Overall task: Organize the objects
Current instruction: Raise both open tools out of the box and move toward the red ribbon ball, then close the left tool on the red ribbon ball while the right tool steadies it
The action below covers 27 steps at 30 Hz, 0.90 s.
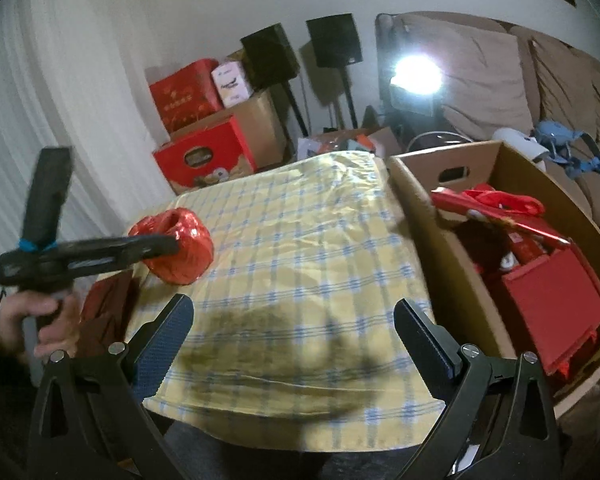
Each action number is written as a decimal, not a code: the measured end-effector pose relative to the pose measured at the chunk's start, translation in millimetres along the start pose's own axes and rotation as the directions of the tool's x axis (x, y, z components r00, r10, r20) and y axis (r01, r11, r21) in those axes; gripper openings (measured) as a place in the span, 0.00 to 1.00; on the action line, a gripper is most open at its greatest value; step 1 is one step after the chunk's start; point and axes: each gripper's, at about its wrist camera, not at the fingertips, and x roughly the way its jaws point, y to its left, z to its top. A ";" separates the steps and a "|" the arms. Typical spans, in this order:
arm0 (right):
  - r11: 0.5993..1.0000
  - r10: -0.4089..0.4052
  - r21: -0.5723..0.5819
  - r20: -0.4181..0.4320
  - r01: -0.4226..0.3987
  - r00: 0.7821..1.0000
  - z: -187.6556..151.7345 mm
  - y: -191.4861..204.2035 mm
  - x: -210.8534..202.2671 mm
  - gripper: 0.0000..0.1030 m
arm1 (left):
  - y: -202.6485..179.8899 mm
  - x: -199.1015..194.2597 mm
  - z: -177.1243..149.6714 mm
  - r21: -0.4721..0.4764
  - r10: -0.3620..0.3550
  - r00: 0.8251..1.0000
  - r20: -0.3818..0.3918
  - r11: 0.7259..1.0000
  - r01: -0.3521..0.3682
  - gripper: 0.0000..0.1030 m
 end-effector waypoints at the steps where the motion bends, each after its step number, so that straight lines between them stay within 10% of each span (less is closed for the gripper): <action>1: 1.000 -0.002 0.011 -0.002 0.002 1.000 0.5 -3.8 0.1 0.98 | 0.8 -8.7 -1.8 -0.015 0.019 1.000 0.012 1.000 -0.019 0.36; 6: 0.998 -0.011 0.064 -0.018 0.012 1.000 -0.2 -20.3 2.2 0.98 | 21.8 -49.5 -0.1 -0.128 -0.010 0.998 0.063 0.992 0.018 0.44; 11: 0.998 0.007 0.061 -0.020 -0.006 1.000 -1.1 -18.6 1.6 0.98 | 44.5 -56.6 3.3 -0.173 0.140 0.988 0.060 0.976 -0.128 0.58; 16: 0.998 0.029 0.058 -0.047 -0.026 0.998 -3.7 -15.2 13.1 0.98 | 63.8 -38.9 -6.4 -0.252 0.043 0.999 0.003 0.967 -0.040 0.59; 27: 0.985 0.167 0.075 -0.131 -0.158 0.977 18.7 -13.6 46.7 0.96 | 83.4 -17.3 -9.5 -0.356 0.046 0.994 -0.098 0.931 -0.078 0.57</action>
